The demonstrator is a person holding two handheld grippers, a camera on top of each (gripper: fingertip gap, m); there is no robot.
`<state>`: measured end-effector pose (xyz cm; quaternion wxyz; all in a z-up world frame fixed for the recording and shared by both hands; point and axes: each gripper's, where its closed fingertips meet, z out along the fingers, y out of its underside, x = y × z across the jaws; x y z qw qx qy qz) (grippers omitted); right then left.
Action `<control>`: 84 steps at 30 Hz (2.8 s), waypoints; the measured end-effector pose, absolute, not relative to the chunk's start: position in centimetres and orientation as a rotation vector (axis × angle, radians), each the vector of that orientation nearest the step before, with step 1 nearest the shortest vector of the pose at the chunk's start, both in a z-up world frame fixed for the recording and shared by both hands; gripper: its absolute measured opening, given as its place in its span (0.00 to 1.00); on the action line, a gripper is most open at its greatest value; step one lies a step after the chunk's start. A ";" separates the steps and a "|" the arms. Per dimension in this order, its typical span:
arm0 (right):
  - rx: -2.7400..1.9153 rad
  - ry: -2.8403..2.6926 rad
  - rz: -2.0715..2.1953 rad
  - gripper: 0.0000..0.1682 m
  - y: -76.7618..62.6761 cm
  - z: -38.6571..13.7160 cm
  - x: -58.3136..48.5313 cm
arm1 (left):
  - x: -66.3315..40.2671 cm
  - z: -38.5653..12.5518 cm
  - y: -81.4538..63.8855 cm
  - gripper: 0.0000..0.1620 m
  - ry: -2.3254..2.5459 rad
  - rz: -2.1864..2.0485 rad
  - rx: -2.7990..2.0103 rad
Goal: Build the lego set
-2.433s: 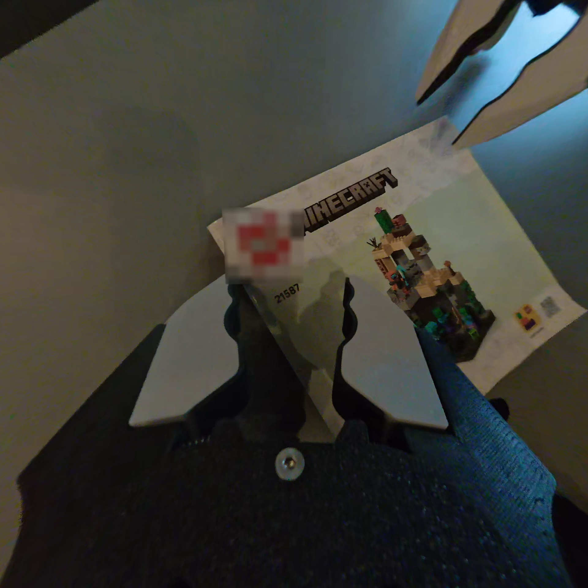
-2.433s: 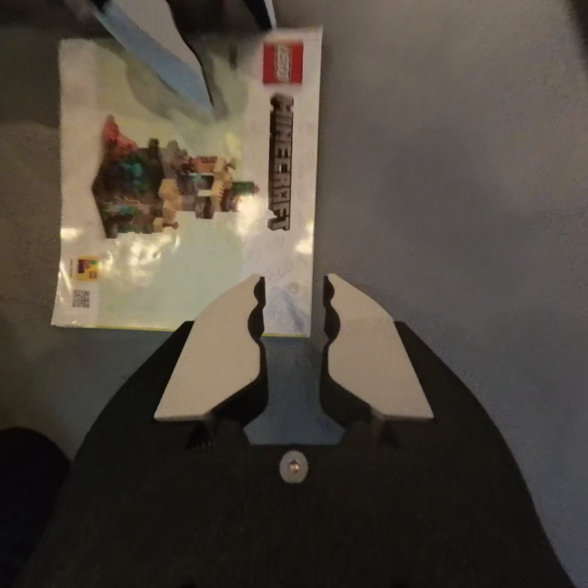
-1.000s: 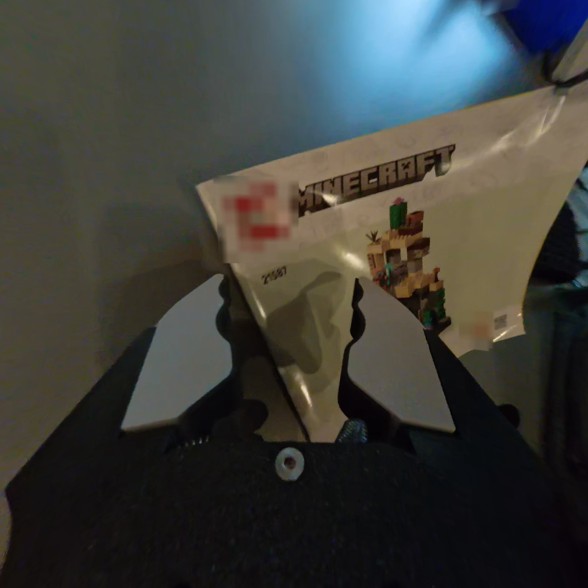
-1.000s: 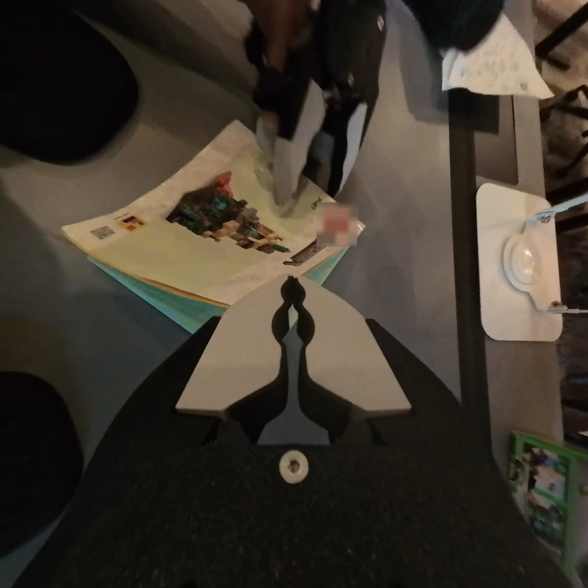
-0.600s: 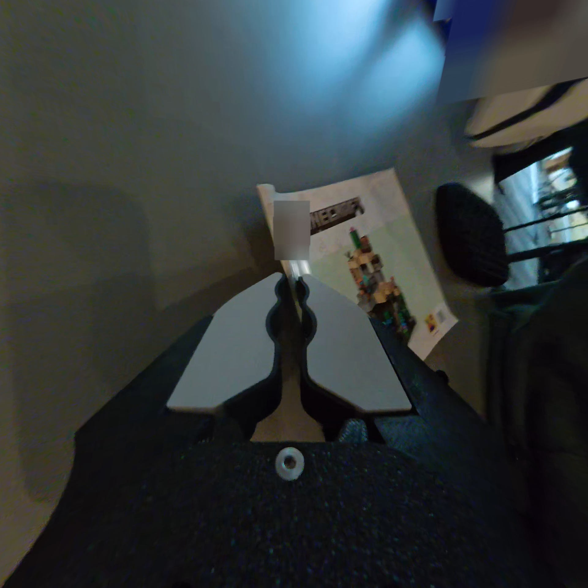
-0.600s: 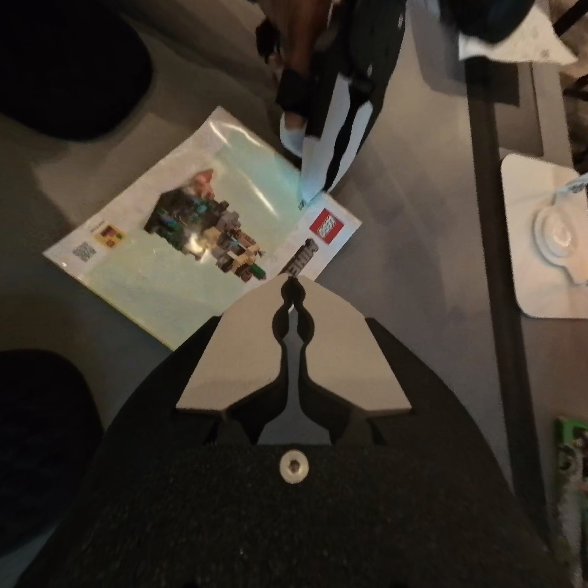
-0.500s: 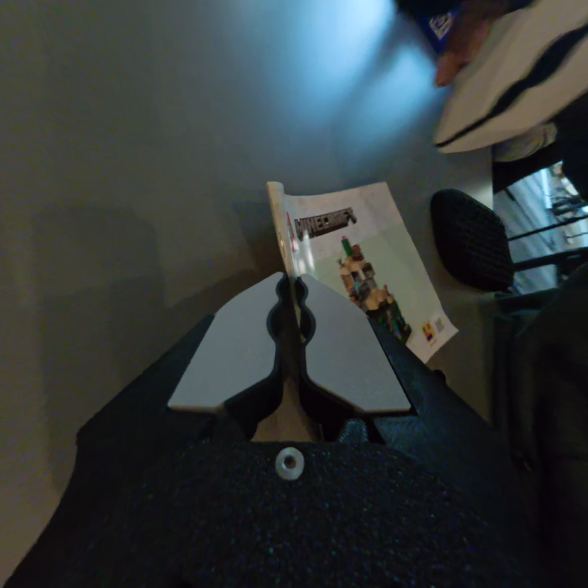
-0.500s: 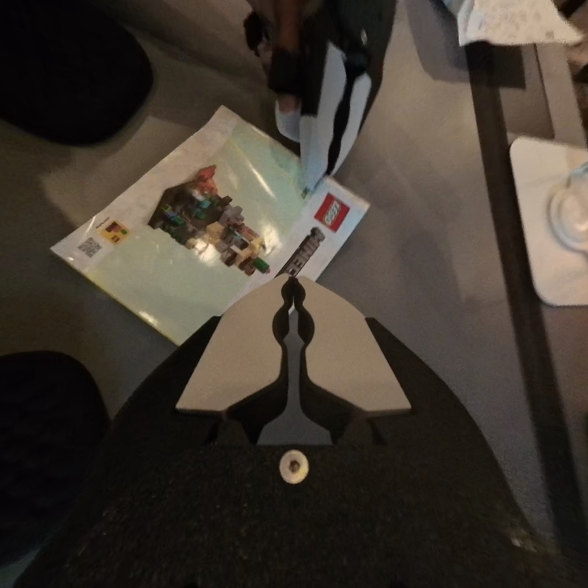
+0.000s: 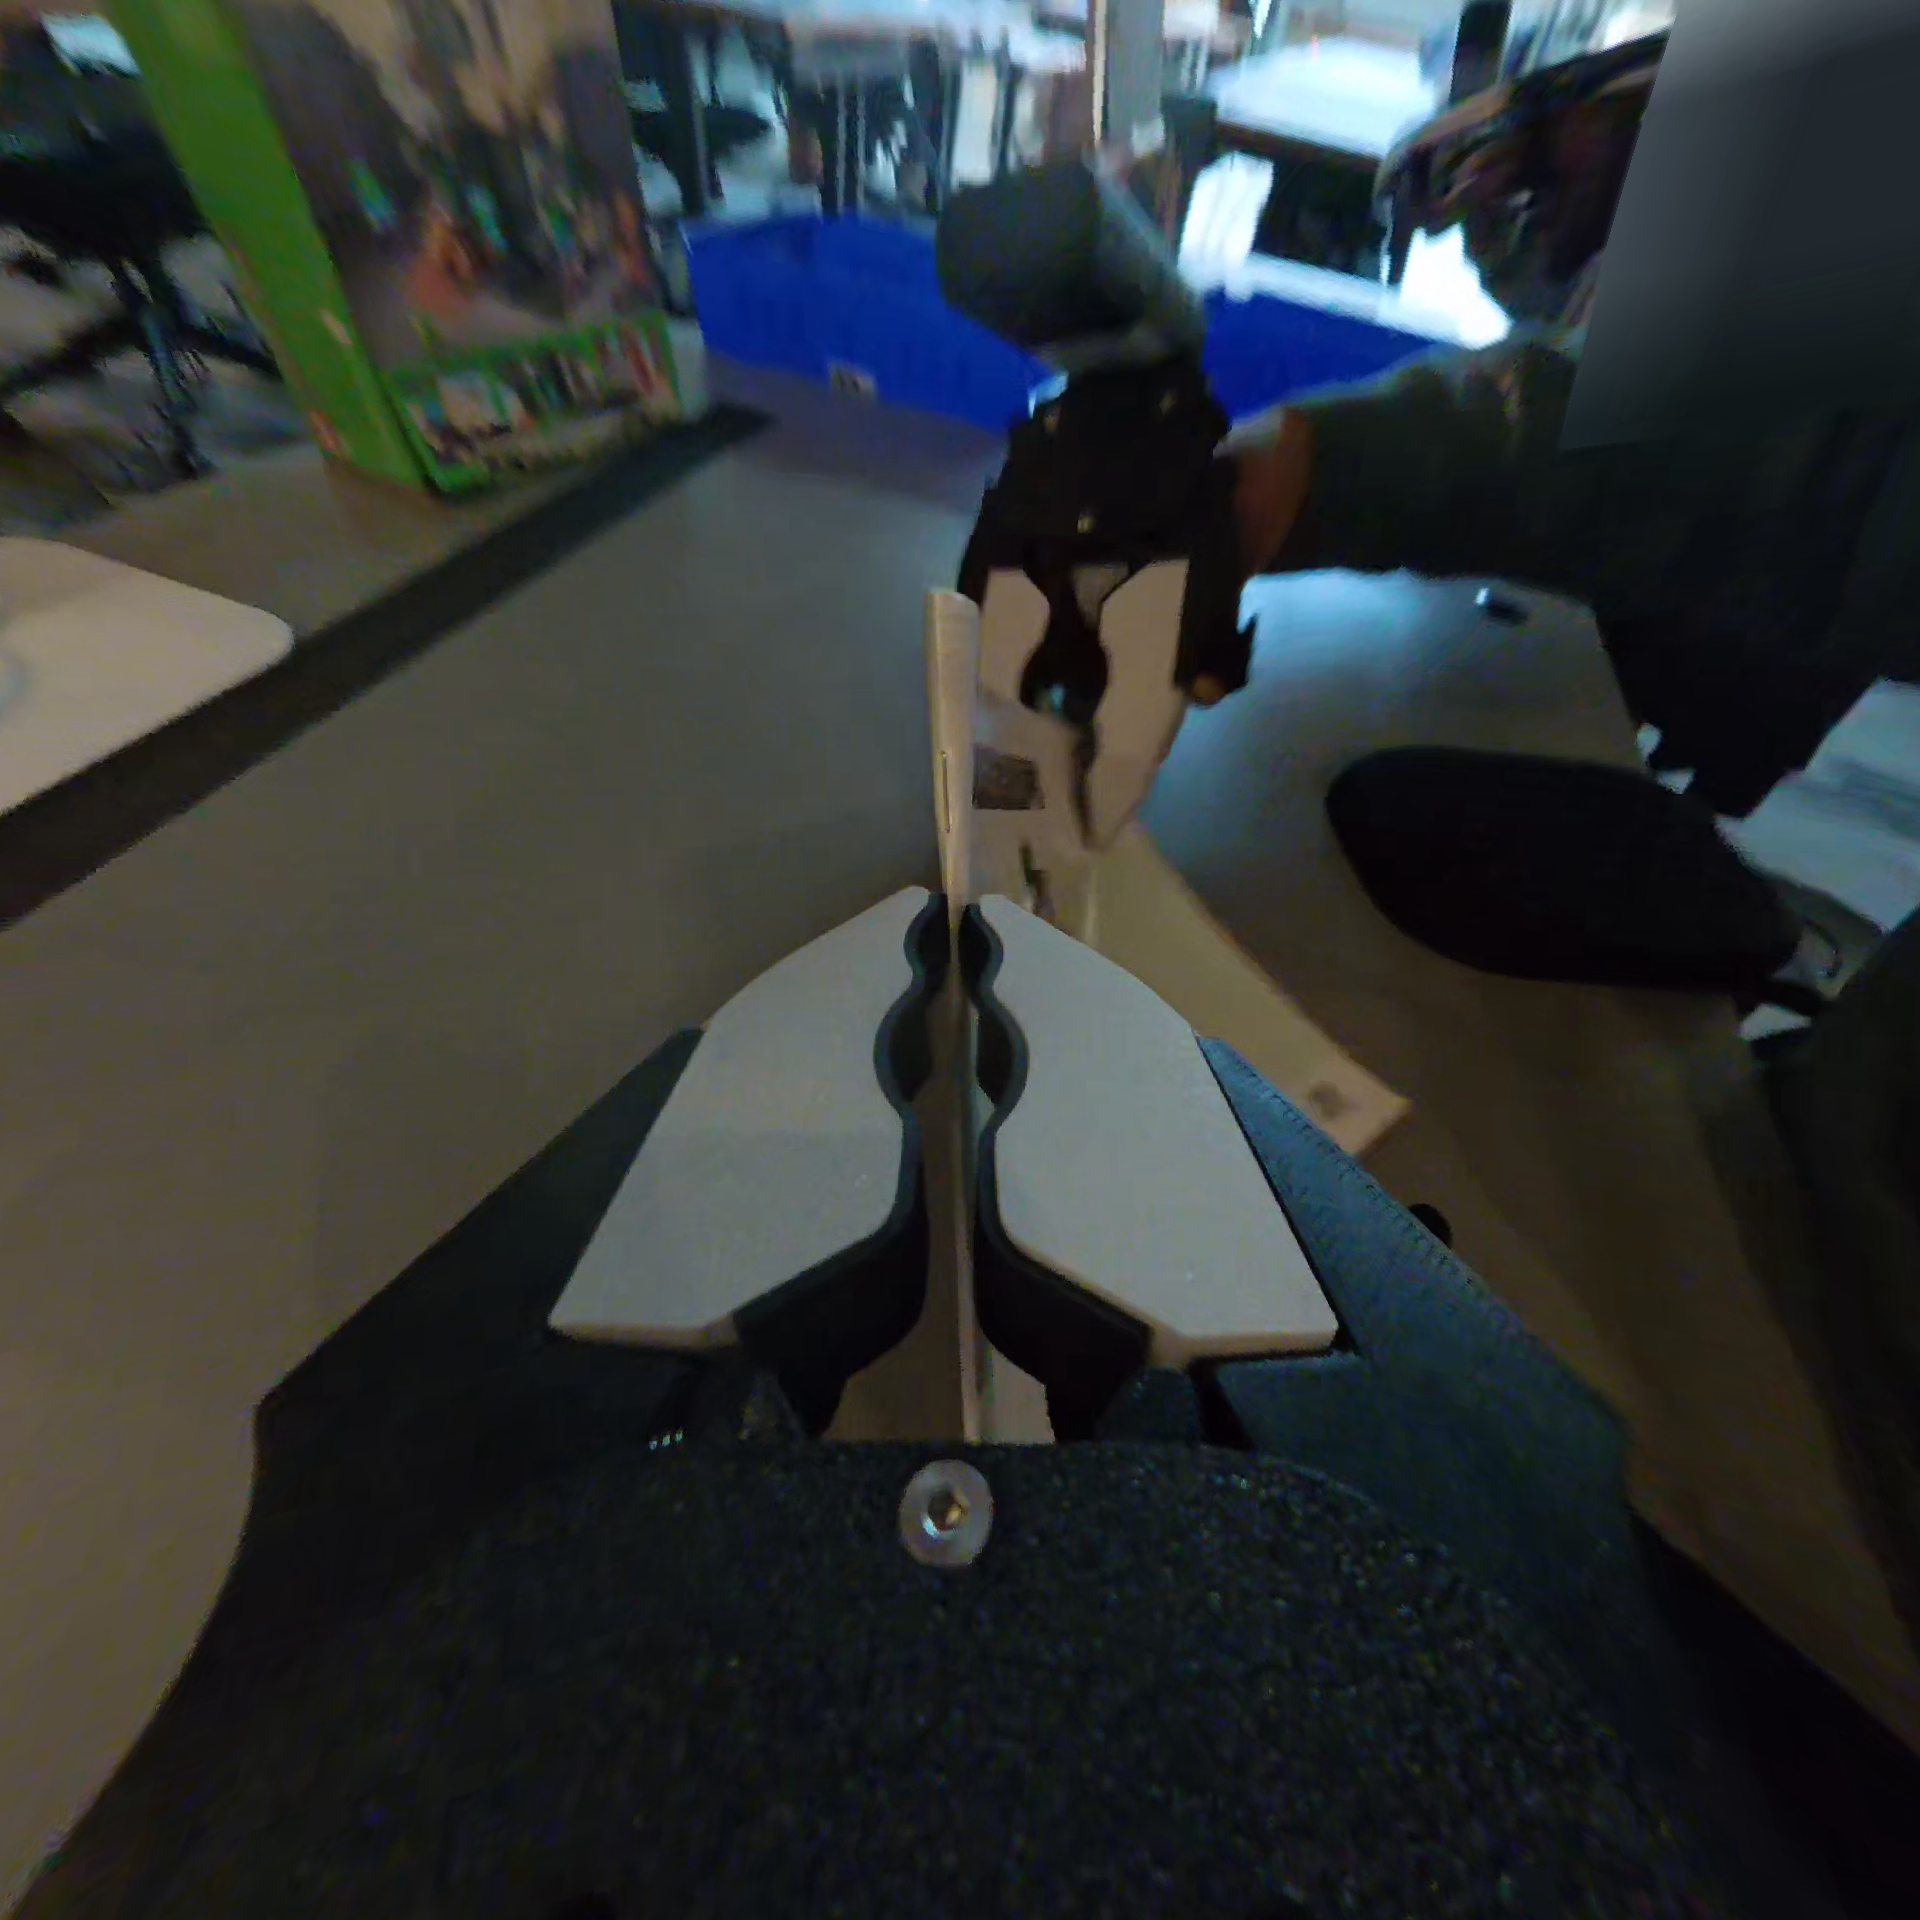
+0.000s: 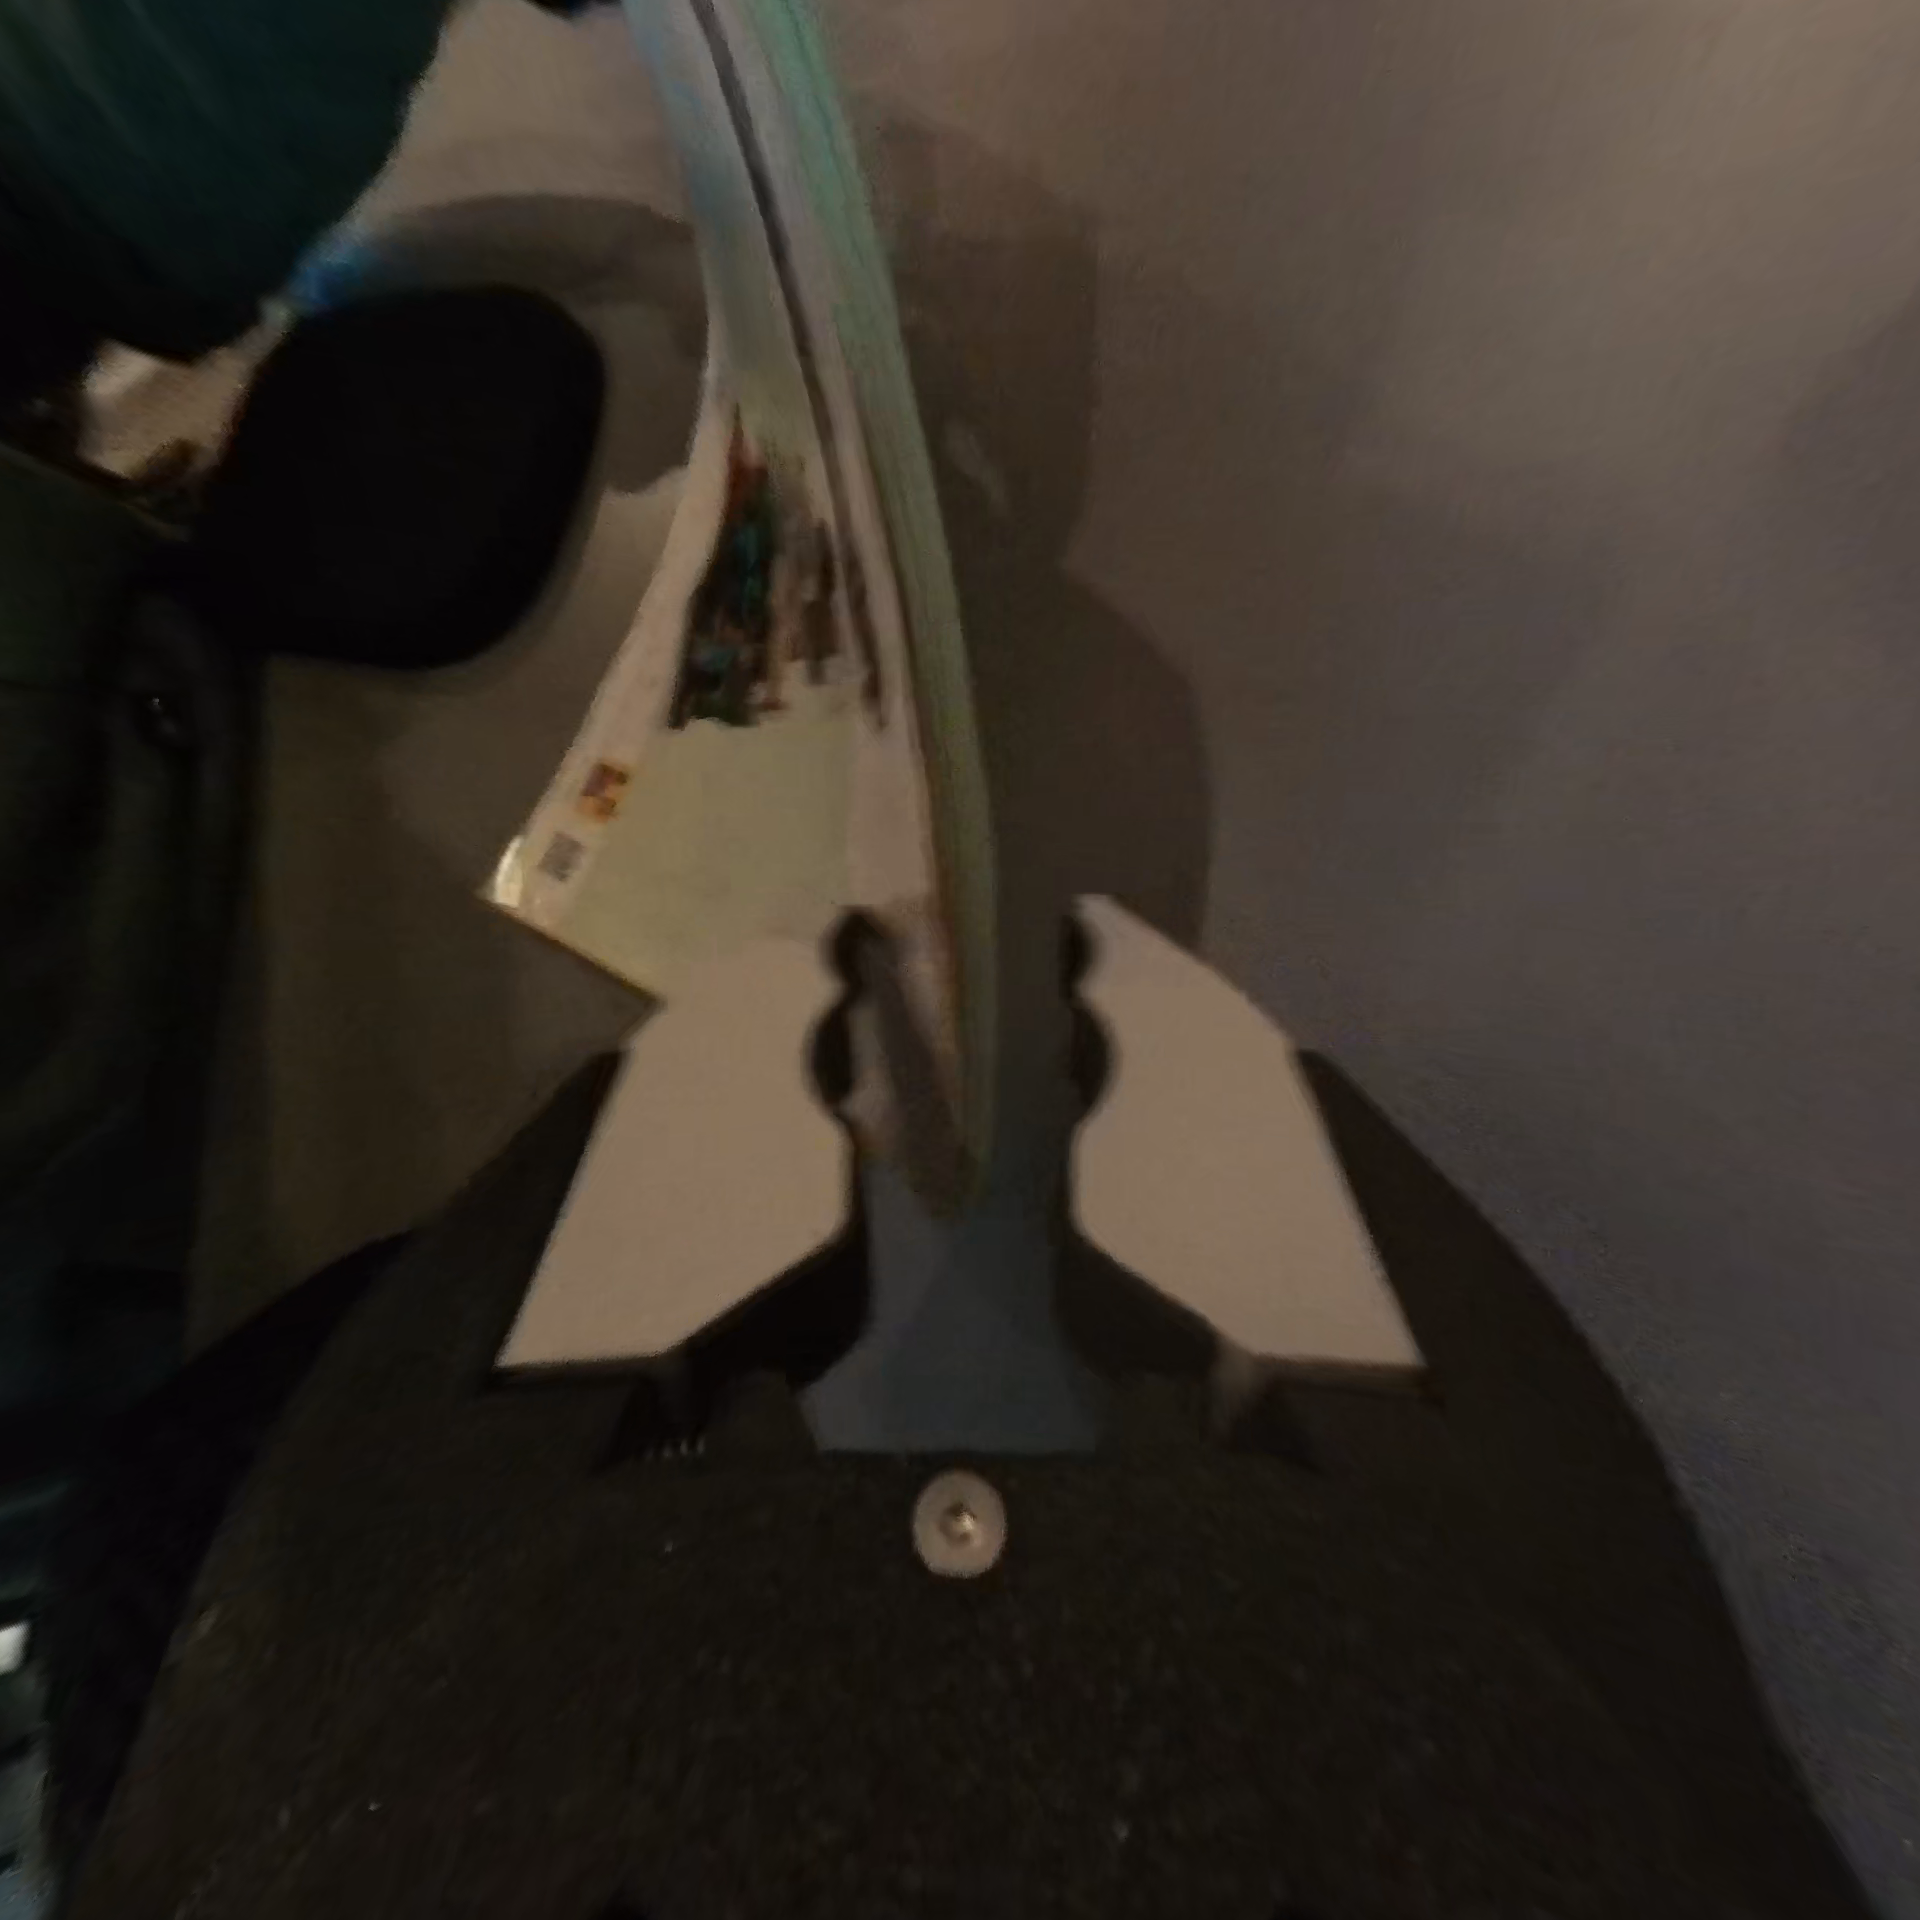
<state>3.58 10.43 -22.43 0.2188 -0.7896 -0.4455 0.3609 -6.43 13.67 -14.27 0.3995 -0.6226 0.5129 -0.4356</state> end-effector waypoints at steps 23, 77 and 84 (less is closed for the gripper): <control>-2.463 -1.882 0.777 0.02 16.8 -21.0 6.6 | -7.2 -20.2 15.0 0.20 1.212 -1.116 -1.899; -2.011 -1.110 0.456 0.28 29.0 -16.4 6.9 | -7.9 -23.1 18.9 0.14 1.195 -0.595 -1.893; -1.964 -0.972 0.334 0.19 18.7 -18.3 6.2 | -8.7 -22.1 19.8 0.01 1.101 -0.475 -1.933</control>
